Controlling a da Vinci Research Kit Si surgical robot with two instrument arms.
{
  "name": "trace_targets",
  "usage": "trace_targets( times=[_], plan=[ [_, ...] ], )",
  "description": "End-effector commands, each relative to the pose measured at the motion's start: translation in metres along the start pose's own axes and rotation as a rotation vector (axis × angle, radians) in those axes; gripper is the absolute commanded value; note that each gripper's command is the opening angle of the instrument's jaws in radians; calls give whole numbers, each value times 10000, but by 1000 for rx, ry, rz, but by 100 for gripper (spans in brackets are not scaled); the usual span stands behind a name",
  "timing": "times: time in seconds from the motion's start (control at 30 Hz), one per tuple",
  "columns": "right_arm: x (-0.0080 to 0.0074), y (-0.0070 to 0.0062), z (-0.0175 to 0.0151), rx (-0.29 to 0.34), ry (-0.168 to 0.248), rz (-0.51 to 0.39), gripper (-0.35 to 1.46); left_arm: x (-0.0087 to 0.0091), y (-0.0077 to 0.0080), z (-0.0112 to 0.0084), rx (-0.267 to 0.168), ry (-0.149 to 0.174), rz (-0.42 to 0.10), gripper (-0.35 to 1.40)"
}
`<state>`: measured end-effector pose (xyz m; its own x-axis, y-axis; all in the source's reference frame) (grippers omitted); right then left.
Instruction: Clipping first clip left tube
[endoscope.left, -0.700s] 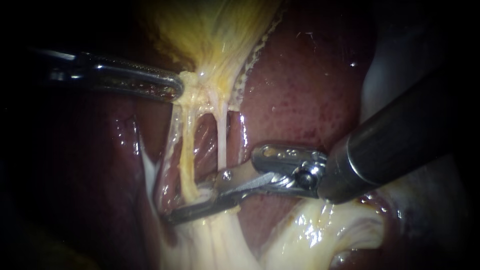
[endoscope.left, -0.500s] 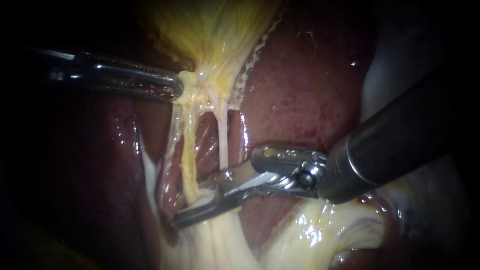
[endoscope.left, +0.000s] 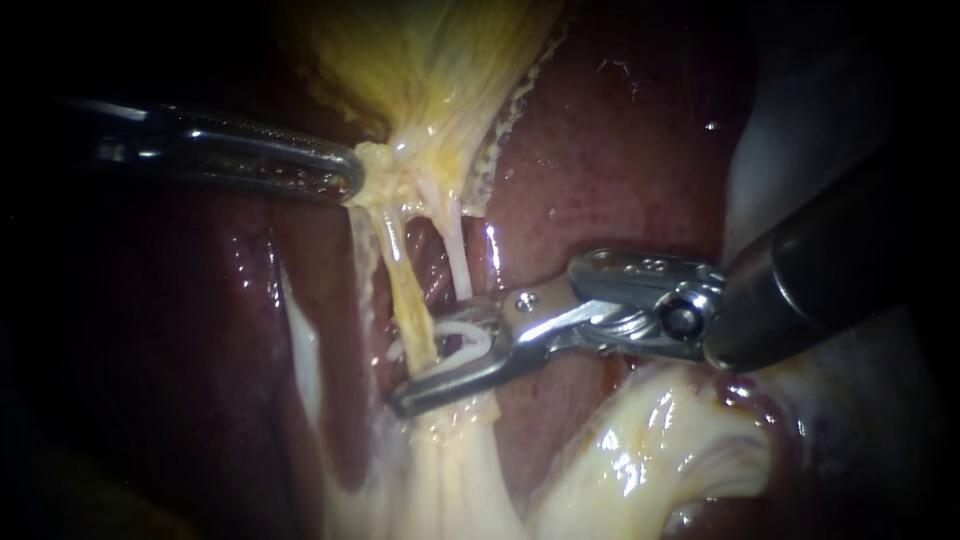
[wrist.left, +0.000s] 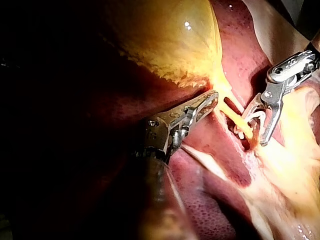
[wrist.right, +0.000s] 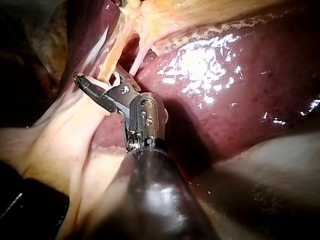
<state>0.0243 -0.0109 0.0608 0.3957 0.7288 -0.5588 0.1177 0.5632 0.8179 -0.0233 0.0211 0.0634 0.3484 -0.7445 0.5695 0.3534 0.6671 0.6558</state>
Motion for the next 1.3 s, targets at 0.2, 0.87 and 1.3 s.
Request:
trace_targets(
  times=[0.2, 0.87, 1.3],
  plan=[
    [-3, -13, 0, 110, -16, -3, 49, 0, 0, -1, 1, 0, 0, -35],
    [-1, -41, 34, 384, 79, 15, 19, 0, -1, 0, 0, 0, 0, -35],
    [-4, -31, 30, 333, 18, 45, -35, 0, -1, 0, 0, 0, 0, -35]
  ],
)
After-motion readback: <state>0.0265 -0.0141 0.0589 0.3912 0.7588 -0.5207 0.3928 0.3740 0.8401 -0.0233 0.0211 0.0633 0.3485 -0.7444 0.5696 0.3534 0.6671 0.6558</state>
